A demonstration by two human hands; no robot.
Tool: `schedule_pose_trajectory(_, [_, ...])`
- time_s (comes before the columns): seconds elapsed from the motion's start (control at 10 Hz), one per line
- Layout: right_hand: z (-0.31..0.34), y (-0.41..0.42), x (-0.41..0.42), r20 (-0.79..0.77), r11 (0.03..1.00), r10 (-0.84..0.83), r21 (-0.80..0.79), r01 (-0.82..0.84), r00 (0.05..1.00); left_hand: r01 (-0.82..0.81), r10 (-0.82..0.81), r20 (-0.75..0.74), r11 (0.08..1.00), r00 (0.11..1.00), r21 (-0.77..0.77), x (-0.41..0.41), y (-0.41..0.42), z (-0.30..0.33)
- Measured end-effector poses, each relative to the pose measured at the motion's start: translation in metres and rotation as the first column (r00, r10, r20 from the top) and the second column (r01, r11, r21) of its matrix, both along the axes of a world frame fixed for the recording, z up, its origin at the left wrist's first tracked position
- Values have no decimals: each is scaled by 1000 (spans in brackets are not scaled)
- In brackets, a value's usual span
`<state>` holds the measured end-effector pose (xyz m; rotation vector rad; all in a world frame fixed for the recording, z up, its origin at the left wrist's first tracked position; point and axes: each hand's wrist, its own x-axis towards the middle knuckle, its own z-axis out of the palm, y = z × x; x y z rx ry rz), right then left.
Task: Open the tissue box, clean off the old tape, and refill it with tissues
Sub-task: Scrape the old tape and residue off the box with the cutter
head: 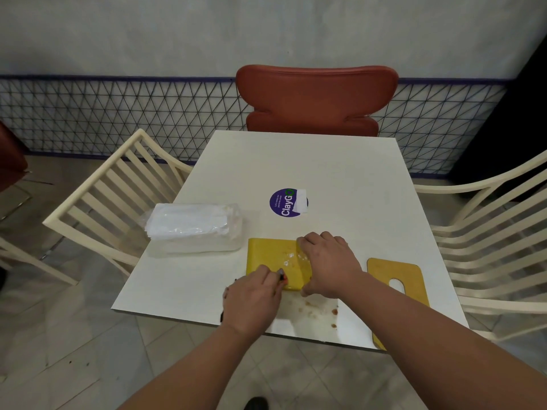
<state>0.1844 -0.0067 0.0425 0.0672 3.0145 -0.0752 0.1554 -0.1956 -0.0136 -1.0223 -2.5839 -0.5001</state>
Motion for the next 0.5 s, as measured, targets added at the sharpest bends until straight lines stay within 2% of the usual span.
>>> schedule_pose_trajectory(0.1, [-1,0,-1,-14,1000,3,2,-3,1000,91,-100,-124,993,987,-76,14,23,17])
schedule_pose_trajectory(0.2, [-1,1,-1,-1,1000,6,12,-6,1000,90,-102,-154,992,983,-83,12,15,21])
schedule_pose_trajectory(0.4, [1,1,-3,12,1000,6,9,-6,1000,60,-67,-72,993,995,-101,6,-3,14])
schedule_pose_trajectory(0.5, [2,1,-2,8,1000,5,4,-5,1000,136,-148,-115,984,982,-112,9,13,16])
